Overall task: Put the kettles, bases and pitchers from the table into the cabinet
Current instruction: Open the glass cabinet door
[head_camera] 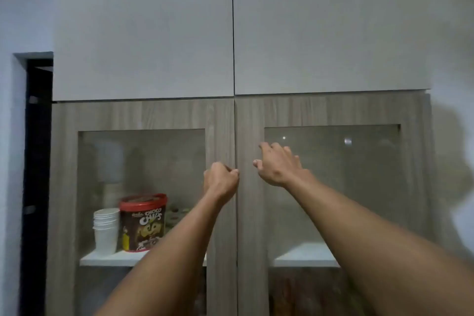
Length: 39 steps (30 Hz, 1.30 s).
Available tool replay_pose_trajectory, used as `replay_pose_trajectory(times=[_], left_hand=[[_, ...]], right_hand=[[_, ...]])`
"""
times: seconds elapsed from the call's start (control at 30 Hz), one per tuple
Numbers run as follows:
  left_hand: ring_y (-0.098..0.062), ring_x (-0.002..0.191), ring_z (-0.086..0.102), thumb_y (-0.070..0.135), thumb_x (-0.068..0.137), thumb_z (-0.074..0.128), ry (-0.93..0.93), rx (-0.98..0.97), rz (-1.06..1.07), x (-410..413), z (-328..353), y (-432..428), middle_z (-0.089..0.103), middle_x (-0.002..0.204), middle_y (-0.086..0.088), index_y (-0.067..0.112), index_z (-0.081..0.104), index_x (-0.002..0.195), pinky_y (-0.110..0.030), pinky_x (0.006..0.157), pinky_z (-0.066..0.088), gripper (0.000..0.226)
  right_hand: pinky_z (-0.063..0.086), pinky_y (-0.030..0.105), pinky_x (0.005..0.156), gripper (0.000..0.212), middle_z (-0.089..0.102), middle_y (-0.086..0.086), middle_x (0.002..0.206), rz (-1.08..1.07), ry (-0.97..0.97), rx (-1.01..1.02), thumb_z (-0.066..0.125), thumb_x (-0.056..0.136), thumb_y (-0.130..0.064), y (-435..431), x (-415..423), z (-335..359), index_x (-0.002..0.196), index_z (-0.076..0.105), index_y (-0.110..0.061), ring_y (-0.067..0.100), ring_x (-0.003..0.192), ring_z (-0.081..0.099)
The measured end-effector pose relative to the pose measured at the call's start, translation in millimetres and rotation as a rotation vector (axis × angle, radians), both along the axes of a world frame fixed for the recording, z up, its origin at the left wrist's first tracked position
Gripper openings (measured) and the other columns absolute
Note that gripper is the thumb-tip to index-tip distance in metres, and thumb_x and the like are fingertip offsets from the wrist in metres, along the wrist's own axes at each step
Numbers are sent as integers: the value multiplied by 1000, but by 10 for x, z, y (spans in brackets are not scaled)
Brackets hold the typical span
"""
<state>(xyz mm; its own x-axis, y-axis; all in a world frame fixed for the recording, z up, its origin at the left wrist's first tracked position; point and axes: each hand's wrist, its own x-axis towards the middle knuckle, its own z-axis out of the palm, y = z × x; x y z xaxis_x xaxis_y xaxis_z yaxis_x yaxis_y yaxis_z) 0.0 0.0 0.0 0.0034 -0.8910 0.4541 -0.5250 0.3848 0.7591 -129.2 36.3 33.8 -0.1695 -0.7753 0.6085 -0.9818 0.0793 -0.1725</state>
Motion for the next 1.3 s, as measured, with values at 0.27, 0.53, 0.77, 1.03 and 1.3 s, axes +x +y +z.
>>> replay_pose_trajectory(times=[0.27,0.53,0.77,1.03,1.3], left_hand=[[-25,96,71,6,93,55,132,-42,-64,-553,309,-966,73,105,-9,13,73,101,-41,87,60,21],[-20,84,60,6,91,60,166,-142,89,-776,397,-1478,64,95,-4,14,63,93,-30,66,45,8],[-21,89,59,22,85,75,182,-119,45,-712,320,-1299,62,101,-3,17,54,103,-31,67,43,28],[-27,121,59,32,78,82,63,97,-179,-427,59,-871,59,132,-7,10,47,135,-37,99,51,70],[-27,97,70,28,66,88,155,43,-284,-327,-98,168,72,105,-8,10,62,107,-43,84,60,51]], right_hand=[[46,49,99,58,58,14,132,37,6,-90,56,95,-34,-1030,-107,662,147,33,-22,37,123,52],[46,47,96,114,60,15,127,-12,25,-80,82,78,-34,-1539,-165,1091,156,-2,-38,37,120,55],[44,50,101,102,58,18,128,53,-77,-127,86,73,-31,-1414,-109,1120,149,19,-39,39,123,52],[38,58,109,103,54,13,140,157,-177,-170,88,68,-40,-861,43,1104,148,23,-36,42,129,50],[42,56,106,119,51,18,139,54,-159,-239,74,73,-58,335,257,798,156,-7,-30,41,128,49]])
